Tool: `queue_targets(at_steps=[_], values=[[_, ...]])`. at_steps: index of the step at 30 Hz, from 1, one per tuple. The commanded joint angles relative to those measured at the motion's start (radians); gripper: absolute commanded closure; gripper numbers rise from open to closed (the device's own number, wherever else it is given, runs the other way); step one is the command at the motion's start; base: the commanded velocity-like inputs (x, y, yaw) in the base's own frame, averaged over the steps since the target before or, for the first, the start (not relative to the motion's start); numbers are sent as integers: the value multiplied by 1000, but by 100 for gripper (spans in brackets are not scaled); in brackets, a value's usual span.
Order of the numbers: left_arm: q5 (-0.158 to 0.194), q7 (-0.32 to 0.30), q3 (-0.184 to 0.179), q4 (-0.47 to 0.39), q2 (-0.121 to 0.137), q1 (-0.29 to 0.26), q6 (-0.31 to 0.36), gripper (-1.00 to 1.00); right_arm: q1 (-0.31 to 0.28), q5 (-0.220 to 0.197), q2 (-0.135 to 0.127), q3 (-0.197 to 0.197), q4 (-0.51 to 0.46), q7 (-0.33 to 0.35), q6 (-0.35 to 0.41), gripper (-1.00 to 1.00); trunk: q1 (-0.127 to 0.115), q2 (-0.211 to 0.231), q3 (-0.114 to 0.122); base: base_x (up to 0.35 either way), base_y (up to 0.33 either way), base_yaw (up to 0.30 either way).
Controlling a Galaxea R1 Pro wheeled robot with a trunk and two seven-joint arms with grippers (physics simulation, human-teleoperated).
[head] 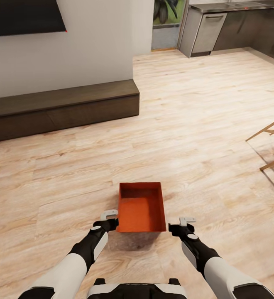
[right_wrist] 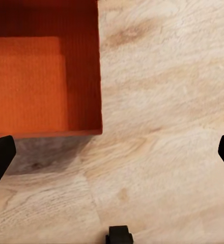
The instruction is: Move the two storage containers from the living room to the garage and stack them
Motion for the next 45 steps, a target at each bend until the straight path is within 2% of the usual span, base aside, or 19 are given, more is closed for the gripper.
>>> queue_targets(at_steps=[1, 14, 25, 36, 45], values=[[6, 2, 3, -3, -1, 0, 5, -100, -1, -11, 0, 8, 1, -6, -4, -100, 1, -2, -1, 0, 0, 123], [5, 5, 1, -5, -2, 0, 5, -100, -1, -8, 1, 9, 1, -12, -16, -100, 1, -2, -1, 0, 0, 18], [-8, 65, -12, -10, -2, 0, 5, -100, -1, -7, 0, 16, 1, -13, -14, -100, 1, -2, -1, 0, 0, 0], [-7, 65, -9, -44, -5, 0, 4, -100, -1, -7, 0, 13, 1, -20, -13, -100, 1, -2, -1, 0, 0, 0], [-7, 63, -9, -51, -4, 0, 7, -100, -1, -8, 0, 14, 1, -20, -15, -100, 35, -65, -29, 0, 0, 0]])
